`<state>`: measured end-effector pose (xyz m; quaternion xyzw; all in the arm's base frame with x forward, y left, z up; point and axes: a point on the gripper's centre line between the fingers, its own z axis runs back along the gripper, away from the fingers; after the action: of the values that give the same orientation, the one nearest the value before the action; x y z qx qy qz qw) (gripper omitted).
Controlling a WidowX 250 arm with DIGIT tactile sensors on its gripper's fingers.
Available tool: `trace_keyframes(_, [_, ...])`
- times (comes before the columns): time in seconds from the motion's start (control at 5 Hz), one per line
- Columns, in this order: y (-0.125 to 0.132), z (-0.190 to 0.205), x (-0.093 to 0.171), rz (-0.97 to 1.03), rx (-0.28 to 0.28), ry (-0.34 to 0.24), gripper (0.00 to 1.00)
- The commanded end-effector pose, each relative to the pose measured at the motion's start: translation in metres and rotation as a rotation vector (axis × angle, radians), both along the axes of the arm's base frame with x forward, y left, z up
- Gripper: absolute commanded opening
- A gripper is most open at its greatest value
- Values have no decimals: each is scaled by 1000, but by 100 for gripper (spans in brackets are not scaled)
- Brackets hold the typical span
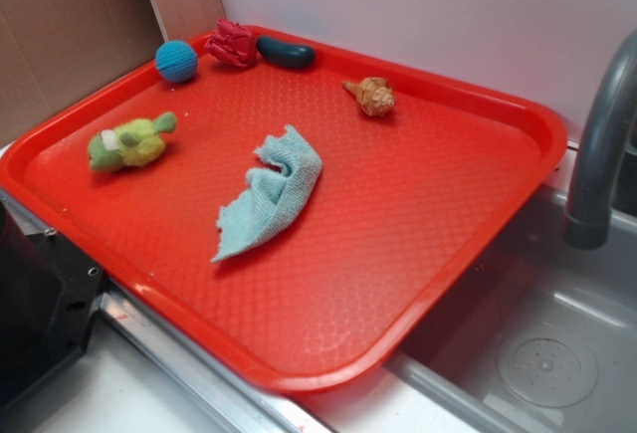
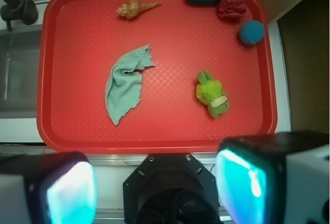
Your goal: Grab the green animal.
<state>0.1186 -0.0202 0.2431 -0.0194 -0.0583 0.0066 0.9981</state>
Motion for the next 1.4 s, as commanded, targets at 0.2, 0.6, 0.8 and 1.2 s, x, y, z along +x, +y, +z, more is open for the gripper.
trace_keyframes(0.2, [42,-47,26,-150,30,-86,100])
trace_keyframes(0.6, [90,-122,49,-202,128,48,100])
trace_keyframes(0.8, [104,-153,53,-235,146,108,100])
trace_keyframes(1.2, [109,-214,30,-292,94,202,100])
